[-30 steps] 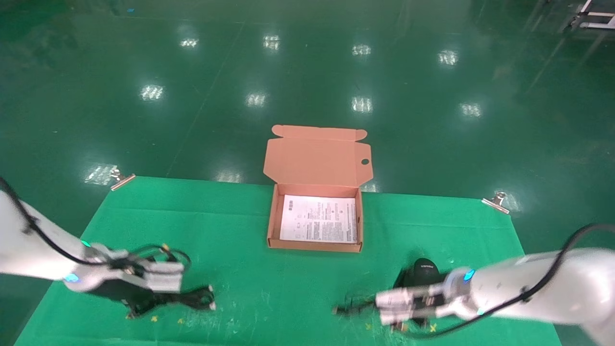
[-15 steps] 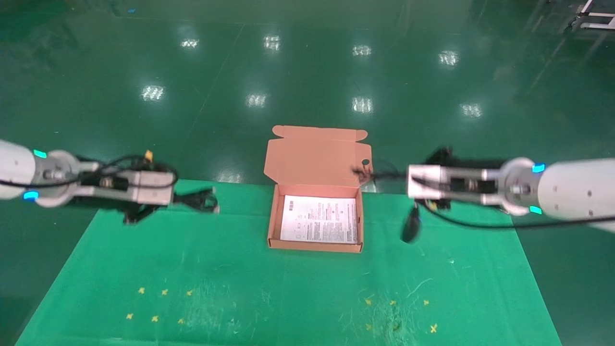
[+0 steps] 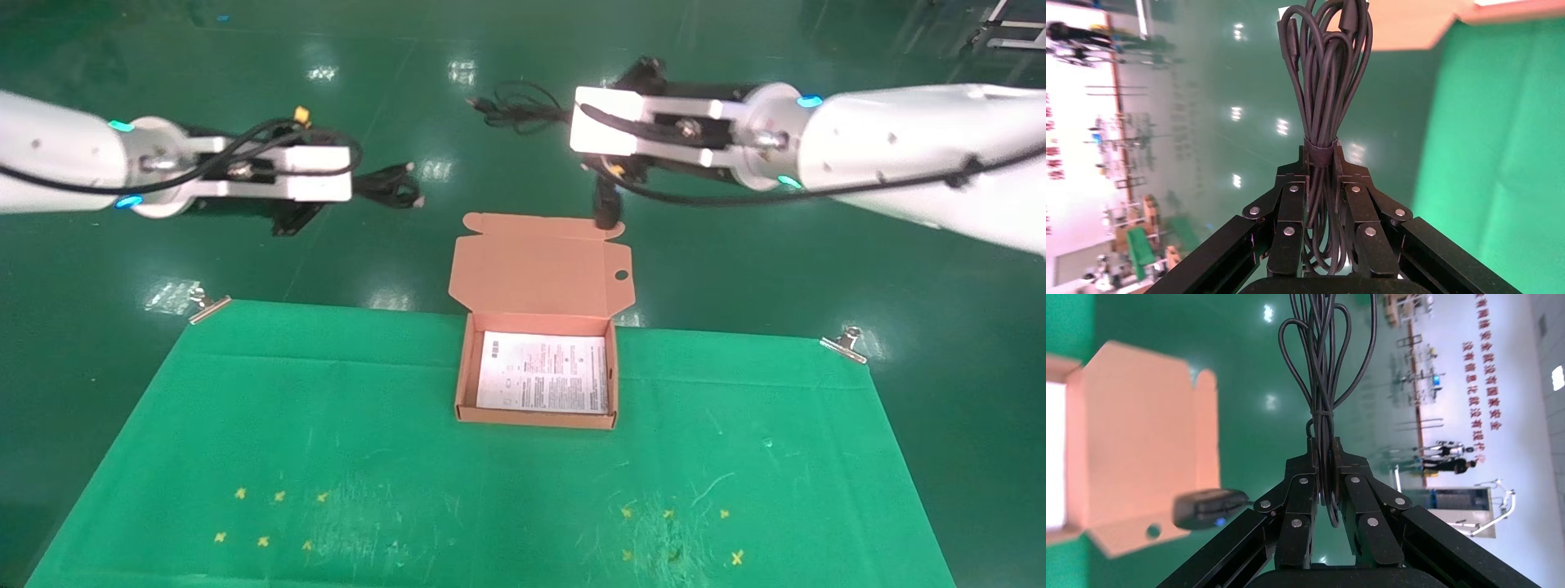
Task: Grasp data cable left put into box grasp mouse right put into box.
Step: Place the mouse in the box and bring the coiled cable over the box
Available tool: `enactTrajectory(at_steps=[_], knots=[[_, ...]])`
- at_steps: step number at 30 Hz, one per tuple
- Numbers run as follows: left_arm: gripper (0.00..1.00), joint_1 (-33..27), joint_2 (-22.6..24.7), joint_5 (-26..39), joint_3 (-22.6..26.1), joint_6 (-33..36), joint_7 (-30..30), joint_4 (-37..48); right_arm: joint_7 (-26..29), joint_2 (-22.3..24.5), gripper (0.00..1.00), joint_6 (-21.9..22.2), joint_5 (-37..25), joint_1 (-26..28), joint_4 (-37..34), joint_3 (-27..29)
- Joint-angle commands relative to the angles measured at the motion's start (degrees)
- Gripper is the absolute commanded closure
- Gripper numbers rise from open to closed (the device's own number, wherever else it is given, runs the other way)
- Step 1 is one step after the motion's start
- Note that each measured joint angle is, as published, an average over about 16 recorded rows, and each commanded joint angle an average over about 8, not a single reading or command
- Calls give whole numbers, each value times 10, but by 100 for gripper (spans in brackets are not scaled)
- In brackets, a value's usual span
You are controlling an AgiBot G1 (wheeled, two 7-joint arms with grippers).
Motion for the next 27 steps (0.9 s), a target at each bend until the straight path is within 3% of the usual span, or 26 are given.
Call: enactTrajectory(at_steps=[1, 14, 27], knots=[[100, -7, 15, 7, -1, -14, 3, 15, -20, -24, 100, 12, 11, 15, -29, 2], [100, -36, 49, -11, -13, -45, 43, 60, -151, -111, 100, 25, 100, 64, -139, 22], [100, -22, 32, -15, -10, -33, 40, 46, -169, -123, 100, 27, 115, 58, -150, 17]])
